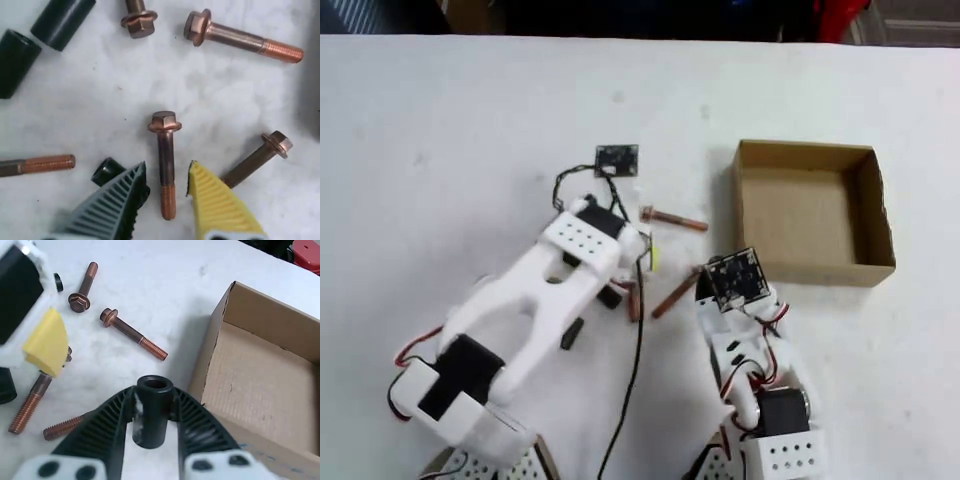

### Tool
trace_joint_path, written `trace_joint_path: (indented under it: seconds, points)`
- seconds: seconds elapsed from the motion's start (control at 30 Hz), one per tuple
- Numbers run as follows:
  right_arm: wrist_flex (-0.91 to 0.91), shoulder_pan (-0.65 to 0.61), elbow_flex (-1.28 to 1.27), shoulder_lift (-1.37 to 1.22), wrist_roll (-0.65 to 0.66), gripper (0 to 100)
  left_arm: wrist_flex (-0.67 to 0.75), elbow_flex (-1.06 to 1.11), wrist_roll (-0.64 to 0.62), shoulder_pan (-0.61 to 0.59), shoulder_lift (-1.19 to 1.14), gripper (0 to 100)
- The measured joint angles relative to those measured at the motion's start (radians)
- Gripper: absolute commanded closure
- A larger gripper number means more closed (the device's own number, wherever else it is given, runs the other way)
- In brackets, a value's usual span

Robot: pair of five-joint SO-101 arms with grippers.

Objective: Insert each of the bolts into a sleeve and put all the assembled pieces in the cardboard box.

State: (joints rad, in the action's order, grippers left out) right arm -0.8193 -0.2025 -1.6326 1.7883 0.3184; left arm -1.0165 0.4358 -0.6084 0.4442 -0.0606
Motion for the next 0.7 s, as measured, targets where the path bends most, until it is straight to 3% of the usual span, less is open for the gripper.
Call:
trace_joint_path:
  seconds: [0.7]
  points:
    - [0.000,0.002,-0.017,0.002,0.000,98.1,0.186,0.112,-0.011,-0.046,-0.017,80]
